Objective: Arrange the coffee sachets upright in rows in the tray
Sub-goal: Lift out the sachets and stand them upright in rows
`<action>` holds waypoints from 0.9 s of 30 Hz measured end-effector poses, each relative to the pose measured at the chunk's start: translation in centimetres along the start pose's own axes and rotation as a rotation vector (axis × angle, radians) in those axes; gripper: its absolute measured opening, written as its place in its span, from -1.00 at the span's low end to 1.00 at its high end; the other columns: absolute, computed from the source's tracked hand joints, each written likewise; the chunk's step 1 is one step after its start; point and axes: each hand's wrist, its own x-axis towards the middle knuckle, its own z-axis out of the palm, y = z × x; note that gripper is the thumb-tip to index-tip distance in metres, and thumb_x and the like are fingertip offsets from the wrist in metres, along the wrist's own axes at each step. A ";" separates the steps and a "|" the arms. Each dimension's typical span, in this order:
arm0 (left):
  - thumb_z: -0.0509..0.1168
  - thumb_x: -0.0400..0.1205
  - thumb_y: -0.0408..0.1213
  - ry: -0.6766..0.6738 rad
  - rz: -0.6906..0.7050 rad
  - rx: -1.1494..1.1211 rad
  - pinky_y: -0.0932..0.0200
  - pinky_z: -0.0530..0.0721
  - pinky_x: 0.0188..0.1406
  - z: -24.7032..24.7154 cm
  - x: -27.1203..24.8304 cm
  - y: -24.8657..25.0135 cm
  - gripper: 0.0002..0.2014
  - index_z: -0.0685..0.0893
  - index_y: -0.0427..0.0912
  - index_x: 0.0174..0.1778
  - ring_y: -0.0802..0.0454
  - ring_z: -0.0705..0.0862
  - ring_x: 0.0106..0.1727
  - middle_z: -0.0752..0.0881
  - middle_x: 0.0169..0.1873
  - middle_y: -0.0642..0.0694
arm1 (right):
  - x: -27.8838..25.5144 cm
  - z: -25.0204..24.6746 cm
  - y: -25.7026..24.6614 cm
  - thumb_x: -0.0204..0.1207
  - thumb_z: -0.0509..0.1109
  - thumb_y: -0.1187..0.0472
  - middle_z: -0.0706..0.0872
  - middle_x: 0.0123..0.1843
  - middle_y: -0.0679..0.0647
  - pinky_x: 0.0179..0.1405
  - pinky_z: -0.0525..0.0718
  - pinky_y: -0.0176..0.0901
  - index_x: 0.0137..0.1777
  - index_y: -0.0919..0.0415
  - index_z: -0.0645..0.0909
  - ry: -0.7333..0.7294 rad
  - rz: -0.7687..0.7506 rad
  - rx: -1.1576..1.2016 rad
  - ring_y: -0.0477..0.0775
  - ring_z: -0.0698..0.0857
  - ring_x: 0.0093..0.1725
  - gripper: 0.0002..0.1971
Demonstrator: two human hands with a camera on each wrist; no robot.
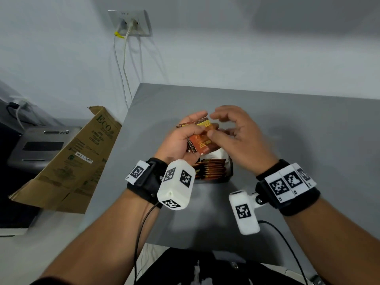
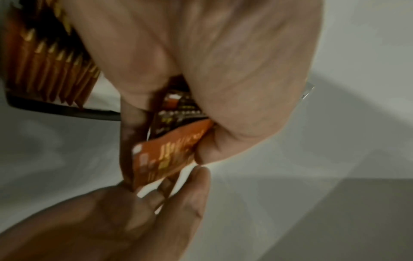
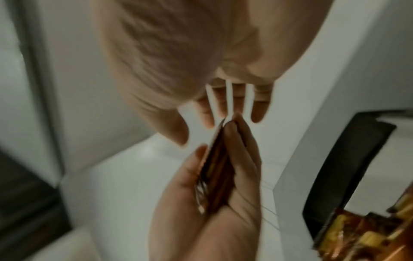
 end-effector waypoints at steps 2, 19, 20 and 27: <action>0.20 0.63 -0.57 -0.024 0.017 0.006 -0.09 0.78 -0.21 0.1 -0.3 -0.2 -0.64 0.64 -0.20 0.29 -0.23 0.80 -0.05 0.77 -0.01 -0.35 | 0.3 0.0 0.5 0.43 0.62 0.06 0.66 0.21 -0.11 0.04 0.72 -0.23 0.27 -0.05 0.64 0.004 0.129 0.033 -0.17 0.68 0.14 -0.59; 0.12 0.59 -0.63 0.073 0.000 -0.049 -0.13 0.81 -0.18 -2.1 -1.1 -1.9 -0.59 0.70 -0.22 0.23 -0.43 0.74 0.12 0.72 0.18 -0.41 | 0.0 -1.8 2.0 0.44 0.53 0.46 0.72 0.06 0.07 -0.08 0.61 -0.33 -0.17 -0.13 0.79 0.243 0.043 0.118 -0.10 0.68 -0.09 -0.63; 0.13 0.59 -0.63 0.081 -0.002 -0.050 -0.12 0.81 -0.20 -2.2 -1.2 -2.0 -0.59 0.70 -0.22 0.24 -0.42 0.76 0.09 0.73 0.17 -0.40 | -0.2 -1.7 2.2 0.43 0.50 0.52 0.75 0.08 0.06 -0.01 0.68 -0.25 -0.17 -0.07 0.81 0.220 0.054 0.155 -0.06 0.74 -0.01 -0.62; 0.26 0.61 -0.63 0.115 0.044 -0.044 -0.07 0.81 -0.28 -2.2 -1.3 -2.7 -0.59 0.66 -0.24 0.33 -0.30 0.82 -0.06 0.78 0.17 -0.28 | -1.1 -0.3 3.1 0.34 0.65 0.30 0.83 0.00 -0.08 0.08 0.72 -0.04 -0.33 0.16 0.79 0.198 0.259 0.298 -0.06 0.80 0.05 -0.90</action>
